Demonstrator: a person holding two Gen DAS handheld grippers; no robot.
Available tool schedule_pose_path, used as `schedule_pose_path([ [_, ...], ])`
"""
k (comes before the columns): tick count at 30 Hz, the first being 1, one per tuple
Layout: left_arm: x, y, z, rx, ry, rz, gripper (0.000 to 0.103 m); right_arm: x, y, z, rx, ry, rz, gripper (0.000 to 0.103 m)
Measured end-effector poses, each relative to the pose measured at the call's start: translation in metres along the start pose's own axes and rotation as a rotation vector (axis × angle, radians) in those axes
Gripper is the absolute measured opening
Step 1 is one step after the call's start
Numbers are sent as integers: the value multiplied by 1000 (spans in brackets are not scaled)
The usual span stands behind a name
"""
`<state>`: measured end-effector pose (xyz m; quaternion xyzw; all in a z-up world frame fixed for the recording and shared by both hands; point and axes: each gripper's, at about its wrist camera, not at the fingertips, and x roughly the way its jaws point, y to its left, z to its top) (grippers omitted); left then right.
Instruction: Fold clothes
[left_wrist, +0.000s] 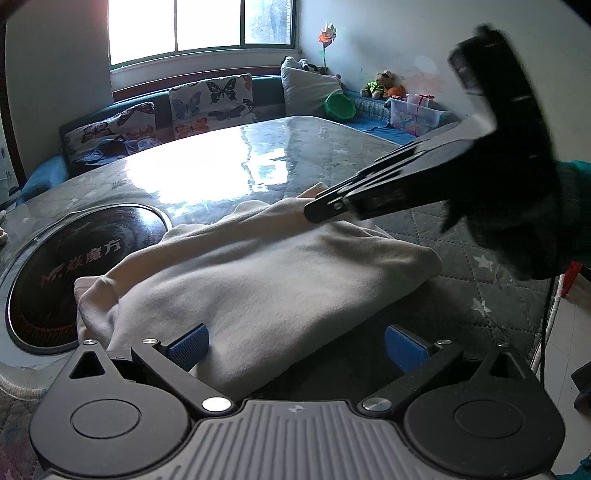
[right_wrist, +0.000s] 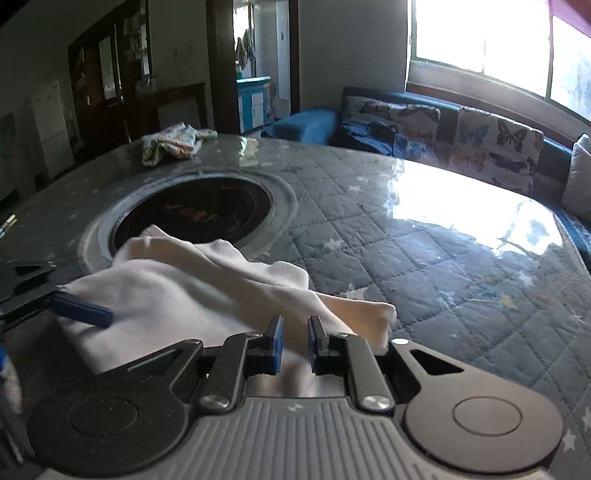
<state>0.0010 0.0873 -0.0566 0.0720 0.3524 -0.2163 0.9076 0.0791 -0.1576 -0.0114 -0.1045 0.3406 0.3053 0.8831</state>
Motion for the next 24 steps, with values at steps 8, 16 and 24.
schedule_pose_path([
  [8,-10,6,-3,-25,-12,12,103,12,0,4,-2,28,-26,19],
  [16,-37,26,-16,-100,-37,82,103,27,16,21,-63,44,-11,23],
  [24,-51,59,-25,-232,-46,169,103,18,42,43,-138,21,32,23],
])
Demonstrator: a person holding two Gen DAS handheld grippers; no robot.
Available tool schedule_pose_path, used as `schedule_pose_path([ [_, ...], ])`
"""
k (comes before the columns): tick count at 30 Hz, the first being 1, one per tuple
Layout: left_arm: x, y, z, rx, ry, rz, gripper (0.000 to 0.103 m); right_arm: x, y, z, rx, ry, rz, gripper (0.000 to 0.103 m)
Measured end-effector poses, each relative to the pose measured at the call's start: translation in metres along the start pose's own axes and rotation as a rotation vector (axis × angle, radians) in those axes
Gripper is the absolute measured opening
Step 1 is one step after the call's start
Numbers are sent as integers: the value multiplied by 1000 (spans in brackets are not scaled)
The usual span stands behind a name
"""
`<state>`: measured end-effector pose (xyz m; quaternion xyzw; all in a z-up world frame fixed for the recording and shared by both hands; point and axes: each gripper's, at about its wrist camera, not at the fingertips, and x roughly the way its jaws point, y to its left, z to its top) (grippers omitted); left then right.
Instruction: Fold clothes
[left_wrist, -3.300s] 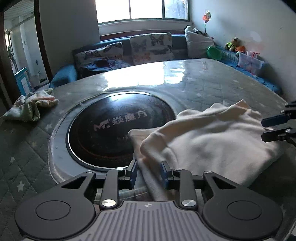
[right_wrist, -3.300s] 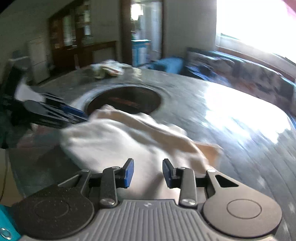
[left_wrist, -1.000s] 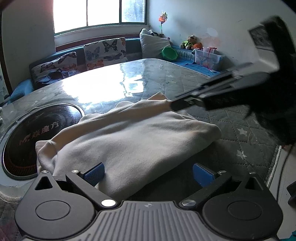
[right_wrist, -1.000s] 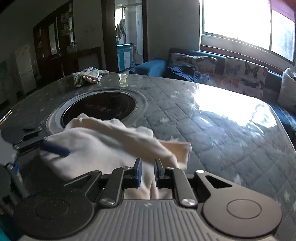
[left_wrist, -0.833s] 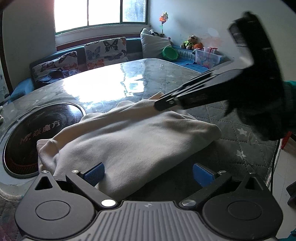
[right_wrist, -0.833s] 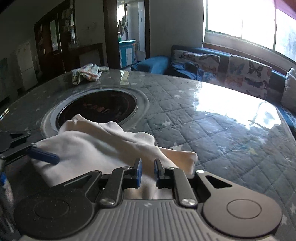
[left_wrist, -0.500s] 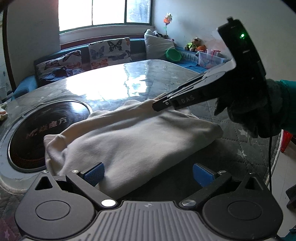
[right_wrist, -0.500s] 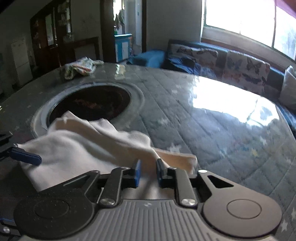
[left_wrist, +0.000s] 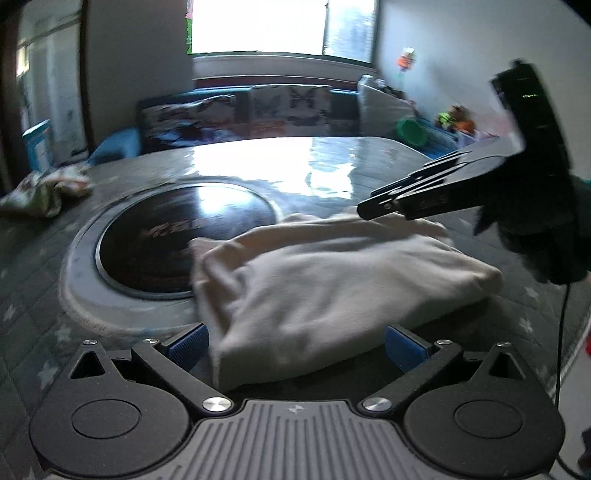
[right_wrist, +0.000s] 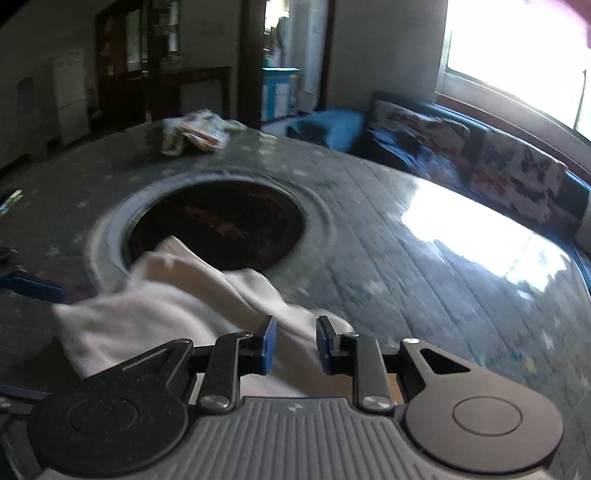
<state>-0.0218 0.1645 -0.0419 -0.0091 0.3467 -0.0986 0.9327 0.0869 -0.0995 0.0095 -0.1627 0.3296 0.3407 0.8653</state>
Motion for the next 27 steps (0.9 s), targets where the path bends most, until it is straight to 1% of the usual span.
schedule_pose_path([
  [2,-1,6,-1,-30,-1,3,103,2,10,11,-21,0,43,23],
  [5,-3,8,-3,-45,-21,-11,100,11,31,27,-68,14,118,23],
  [7,-5,8,-4,-52,-34,-26,93,19,47,35,-105,27,161,23],
  [8,-5,7,-4,-53,-36,-37,92,23,55,39,-124,34,180,23],
  [10,-5,6,-7,-51,-36,-55,84,32,69,45,-151,52,215,23],
  [13,-2,7,-10,-61,-26,-60,80,46,91,50,-182,89,267,22],
  [18,-6,8,-14,-73,-37,-79,80,65,105,53,-188,142,304,22],
  [20,-7,8,-14,-77,-40,-84,80,72,107,52,-190,162,303,22],
  [22,-7,9,-15,-83,-42,-88,82,75,107,52,-178,170,303,16],
  [23,-6,10,-14,-86,-43,-88,82,74,105,52,-168,168,304,9],
  [24,-6,11,-14,-92,-41,-89,82,74,104,52,-158,166,304,6],
  [27,-4,14,-14,-109,-31,-92,82,66,98,54,-124,137,303,4],
])
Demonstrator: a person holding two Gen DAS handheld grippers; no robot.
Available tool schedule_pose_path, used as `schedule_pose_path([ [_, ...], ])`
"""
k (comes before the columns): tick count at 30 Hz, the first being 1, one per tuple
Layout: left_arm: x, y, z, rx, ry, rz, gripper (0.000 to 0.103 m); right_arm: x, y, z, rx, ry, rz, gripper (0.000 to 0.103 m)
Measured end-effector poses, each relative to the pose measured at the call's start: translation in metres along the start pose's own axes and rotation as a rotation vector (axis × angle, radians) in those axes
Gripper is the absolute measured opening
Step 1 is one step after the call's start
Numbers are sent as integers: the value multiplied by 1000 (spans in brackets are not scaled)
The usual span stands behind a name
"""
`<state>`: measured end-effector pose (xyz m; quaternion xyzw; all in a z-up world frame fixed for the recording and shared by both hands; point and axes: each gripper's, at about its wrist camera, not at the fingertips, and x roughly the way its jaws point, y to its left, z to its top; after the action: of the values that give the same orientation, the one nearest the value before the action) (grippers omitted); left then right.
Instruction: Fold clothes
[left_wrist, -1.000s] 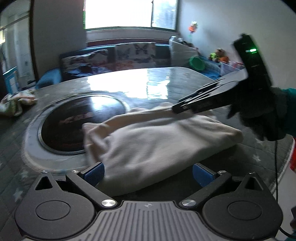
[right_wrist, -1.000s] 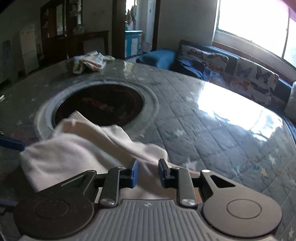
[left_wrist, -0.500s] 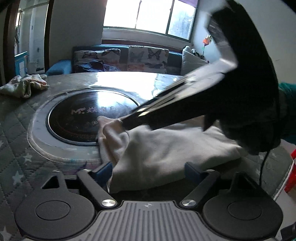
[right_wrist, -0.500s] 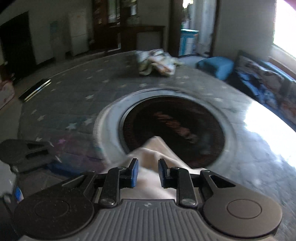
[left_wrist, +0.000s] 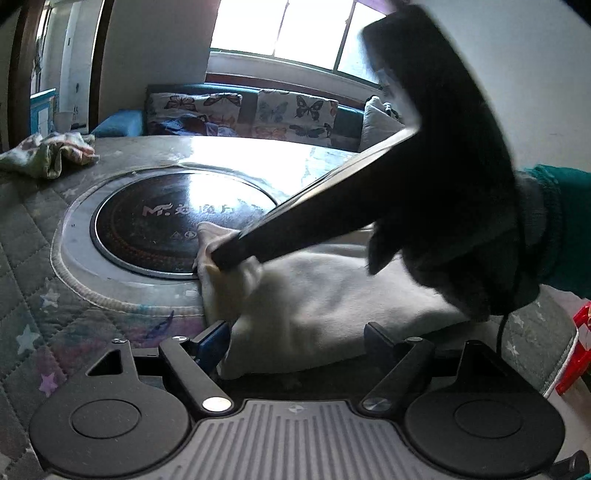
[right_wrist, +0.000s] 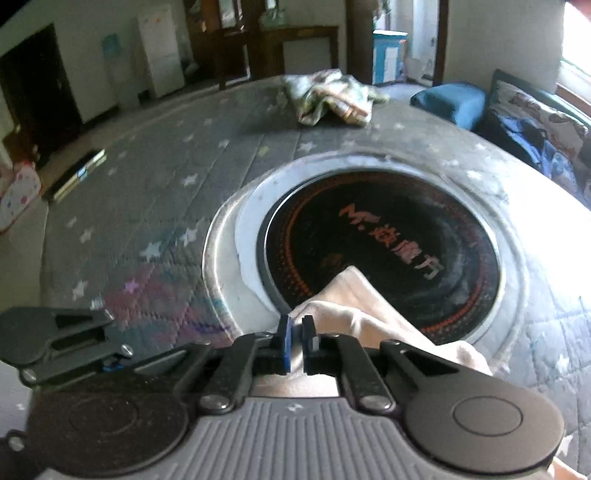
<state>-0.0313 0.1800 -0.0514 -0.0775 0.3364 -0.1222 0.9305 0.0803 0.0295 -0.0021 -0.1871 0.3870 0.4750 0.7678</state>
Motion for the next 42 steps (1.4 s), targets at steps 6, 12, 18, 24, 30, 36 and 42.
schedule_pose_path([
  [6,-1,2,0,-12,-3,-17,79,-25,-8,1,68,-97,0,4],
  [12,-2,1,0,-5,-14,-37,48,-39,-15,4,123,-156,0,3],
  [18,-8,3,-2,22,-43,-38,25,-40,-22,5,163,-183,-11,3],
  [24,-6,8,-3,10,-19,-16,27,-32,-25,5,205,-206,-16,1],
  [30,-10,12,-1,18,-15,-8,36,-22,-22,8,200,-194,-17,1],
  [36,-21,24,10,6,-39,29,44,-47,-26,-5,164,-165,-74,9],
  [42,-16,15,29,2,-66,-4,42,-65,-34,-41,176,-110,-149,10],
])
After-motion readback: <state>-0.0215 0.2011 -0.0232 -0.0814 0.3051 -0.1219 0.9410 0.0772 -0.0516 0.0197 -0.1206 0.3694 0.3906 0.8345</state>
